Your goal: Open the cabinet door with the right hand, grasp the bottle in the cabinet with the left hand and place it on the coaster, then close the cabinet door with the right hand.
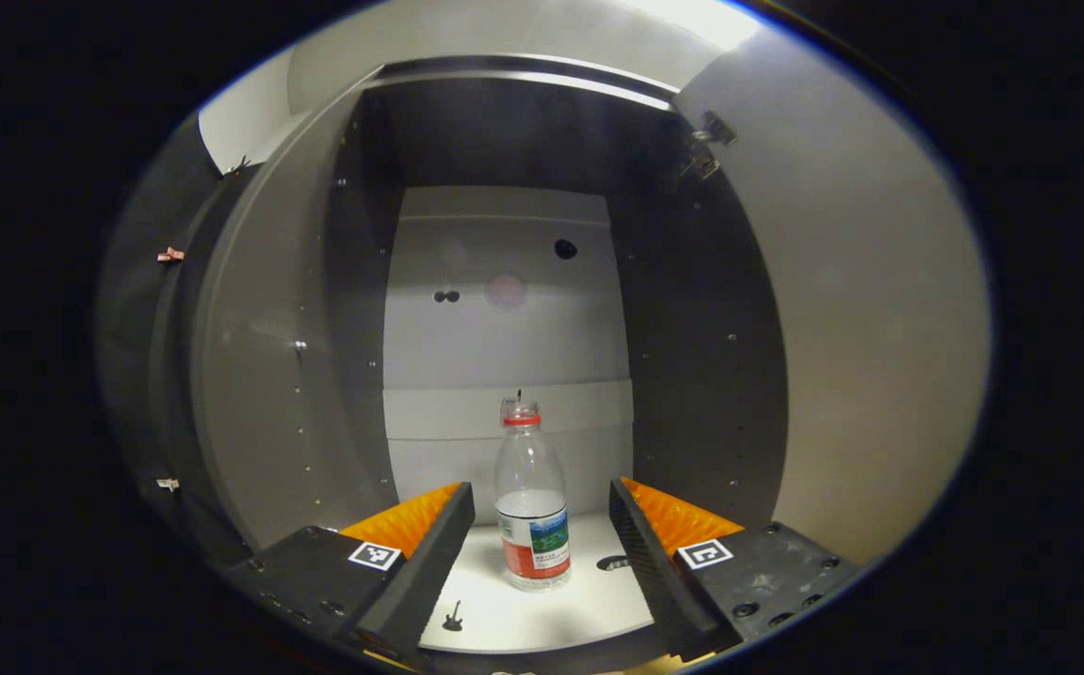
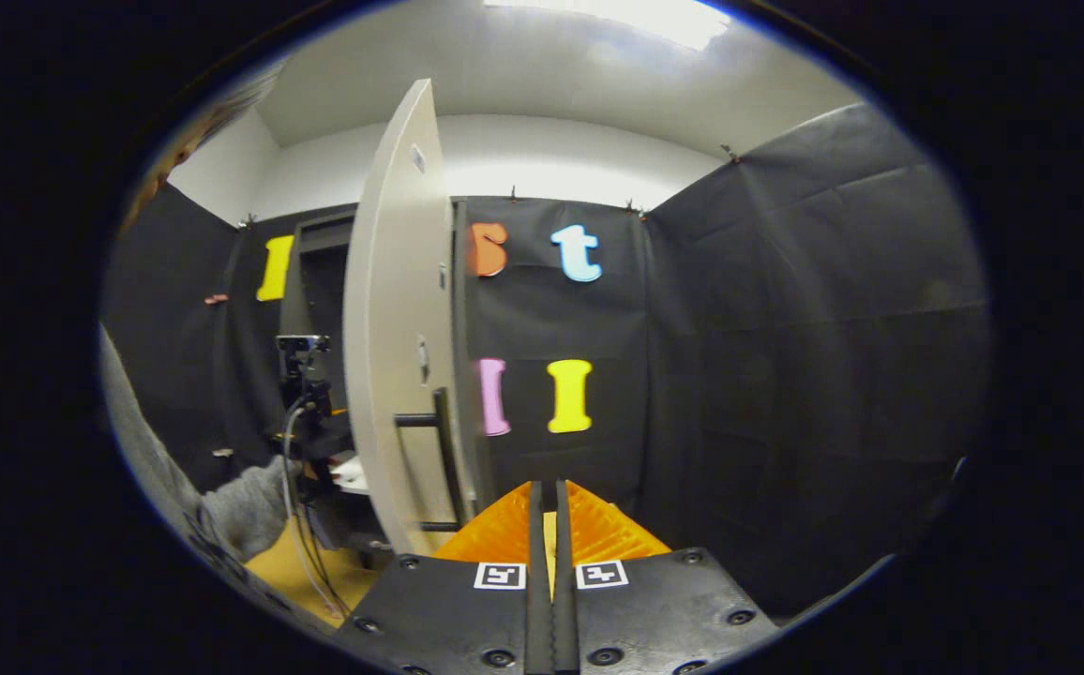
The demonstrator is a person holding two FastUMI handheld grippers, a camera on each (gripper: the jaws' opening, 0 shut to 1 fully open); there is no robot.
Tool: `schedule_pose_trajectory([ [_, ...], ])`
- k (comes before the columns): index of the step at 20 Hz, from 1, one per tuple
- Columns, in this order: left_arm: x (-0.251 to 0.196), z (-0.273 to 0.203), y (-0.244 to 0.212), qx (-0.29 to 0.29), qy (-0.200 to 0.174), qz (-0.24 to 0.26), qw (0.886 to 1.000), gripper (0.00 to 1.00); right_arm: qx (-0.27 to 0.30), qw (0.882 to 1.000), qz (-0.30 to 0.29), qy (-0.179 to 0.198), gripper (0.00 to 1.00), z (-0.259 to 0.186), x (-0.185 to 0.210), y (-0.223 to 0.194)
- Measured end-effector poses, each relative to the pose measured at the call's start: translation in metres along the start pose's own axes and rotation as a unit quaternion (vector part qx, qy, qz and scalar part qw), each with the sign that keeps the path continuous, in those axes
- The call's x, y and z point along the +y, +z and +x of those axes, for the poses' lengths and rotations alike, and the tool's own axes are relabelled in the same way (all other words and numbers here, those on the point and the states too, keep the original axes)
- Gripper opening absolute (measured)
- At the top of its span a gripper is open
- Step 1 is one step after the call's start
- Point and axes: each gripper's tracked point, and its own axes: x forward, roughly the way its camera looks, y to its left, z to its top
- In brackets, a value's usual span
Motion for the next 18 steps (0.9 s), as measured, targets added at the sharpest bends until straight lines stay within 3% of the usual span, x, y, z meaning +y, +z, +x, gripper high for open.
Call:
schedule_pose_trajectory([
  [3,0.007,0.024,-0.01,0.004,0.02,0.006,1.0,0.92,0.011,0.997,-0.022,-0.077,0.05,0.001,-0.039,-0.01],
  [9,-0.004,0.066,-0.033,0.03,-0.007,0.024,0.999,0.92,-0.04,0.988,-0.047,-0.144,0.05,0.019,-0.069,0.013],
  [10,-0.005,0.071,-0.036,0.034,-0.009,0.027,0.999,0.92,-0.047,0.986,-0.051,-0.149,0.0,0.021,-0.071,0.016],
  [11,-0.006,0.077,-0.039,0.037,-0.011,0.029,0.999,0.93,-0.051,0.986,-0.054,-0.151,0.05,0.023,-0.07,0.017],
  [18,0.002,0.109,-0.064,0.061,-0.001,0.008,0.998,0.92,-0.038,0.984,-0.07,-0.162,0.09,0.04,-0.075,0.009],
])
